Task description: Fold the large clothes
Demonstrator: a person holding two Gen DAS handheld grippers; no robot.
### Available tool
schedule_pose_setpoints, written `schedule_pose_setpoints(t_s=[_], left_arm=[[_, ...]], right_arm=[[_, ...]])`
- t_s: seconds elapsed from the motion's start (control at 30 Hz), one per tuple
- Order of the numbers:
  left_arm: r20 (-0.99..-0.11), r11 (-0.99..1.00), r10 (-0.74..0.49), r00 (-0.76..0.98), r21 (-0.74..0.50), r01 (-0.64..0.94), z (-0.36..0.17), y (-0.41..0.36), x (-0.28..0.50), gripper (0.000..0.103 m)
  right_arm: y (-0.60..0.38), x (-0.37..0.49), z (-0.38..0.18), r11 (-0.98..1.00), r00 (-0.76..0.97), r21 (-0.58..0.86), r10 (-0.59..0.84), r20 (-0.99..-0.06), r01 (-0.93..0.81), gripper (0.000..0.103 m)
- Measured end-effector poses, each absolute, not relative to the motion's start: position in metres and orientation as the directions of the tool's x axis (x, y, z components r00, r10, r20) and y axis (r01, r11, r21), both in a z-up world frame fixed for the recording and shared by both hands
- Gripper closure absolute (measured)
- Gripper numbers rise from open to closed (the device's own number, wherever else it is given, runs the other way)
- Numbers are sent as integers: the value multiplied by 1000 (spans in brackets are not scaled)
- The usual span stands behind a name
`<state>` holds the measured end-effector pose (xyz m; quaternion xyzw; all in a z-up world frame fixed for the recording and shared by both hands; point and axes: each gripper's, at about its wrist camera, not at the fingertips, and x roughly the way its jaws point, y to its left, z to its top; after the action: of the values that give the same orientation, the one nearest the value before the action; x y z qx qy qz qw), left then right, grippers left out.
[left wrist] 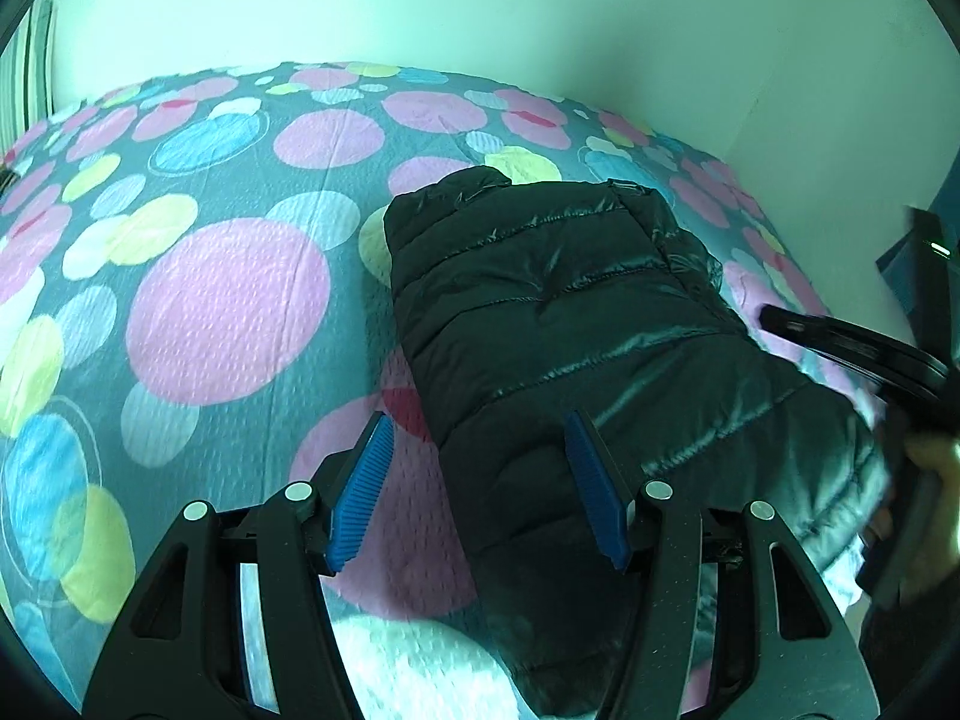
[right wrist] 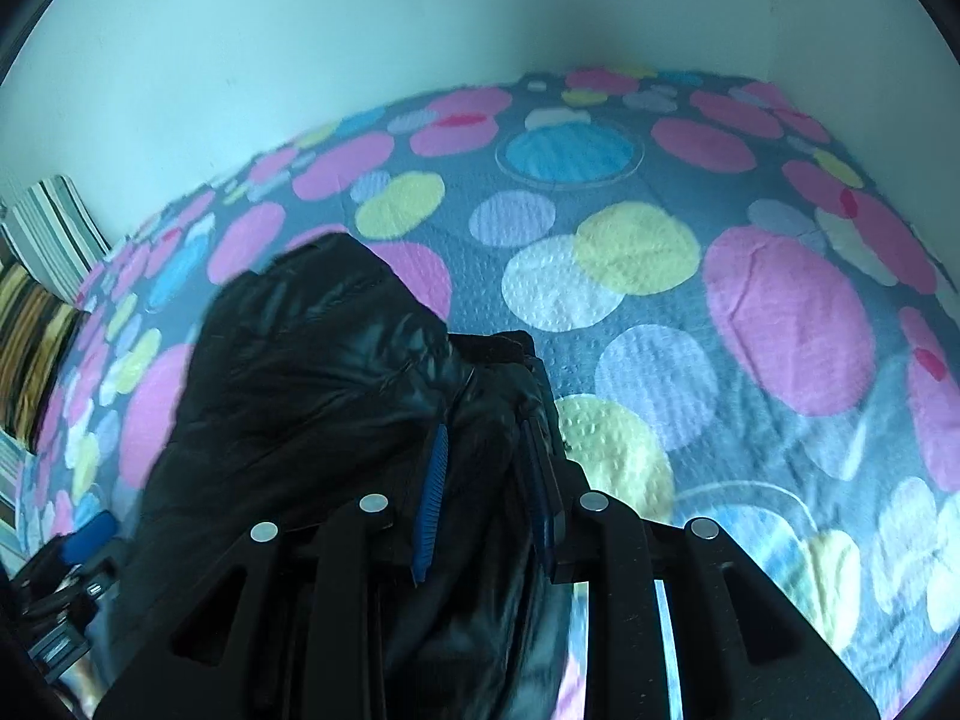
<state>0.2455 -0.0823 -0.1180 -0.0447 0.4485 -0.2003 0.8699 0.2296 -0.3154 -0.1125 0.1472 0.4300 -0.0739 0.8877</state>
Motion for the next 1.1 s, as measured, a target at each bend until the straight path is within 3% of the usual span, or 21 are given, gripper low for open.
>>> schedule_pose_setpoints(t_s=[0.2, 0.4, 0.57, 1.1], left_arm=[[-743, 904, -410, 529, -252, 346, -103, -87, 216, 44], [-786, 900, -404, 468, -251, 356, -132, -103, 224, 41], [-800, 902, -386, 459, -222, 371, -144, -113, 232, 38], [-782, 919, -344, 519, -167, 356, -136, -113, 222, 36]], right_arm=[[-276, 166, -71, 969, 674, 198, 46, -737, 150, 77], [-265, 165, -123, 980, 543, 81, -30, -839, 180, 77], [-285, 171, -166, 960, 496, 166, 35, -868, 224, 77], [-282, 160, -160, 955, 543, 184, 29, -839, 234, 76]])
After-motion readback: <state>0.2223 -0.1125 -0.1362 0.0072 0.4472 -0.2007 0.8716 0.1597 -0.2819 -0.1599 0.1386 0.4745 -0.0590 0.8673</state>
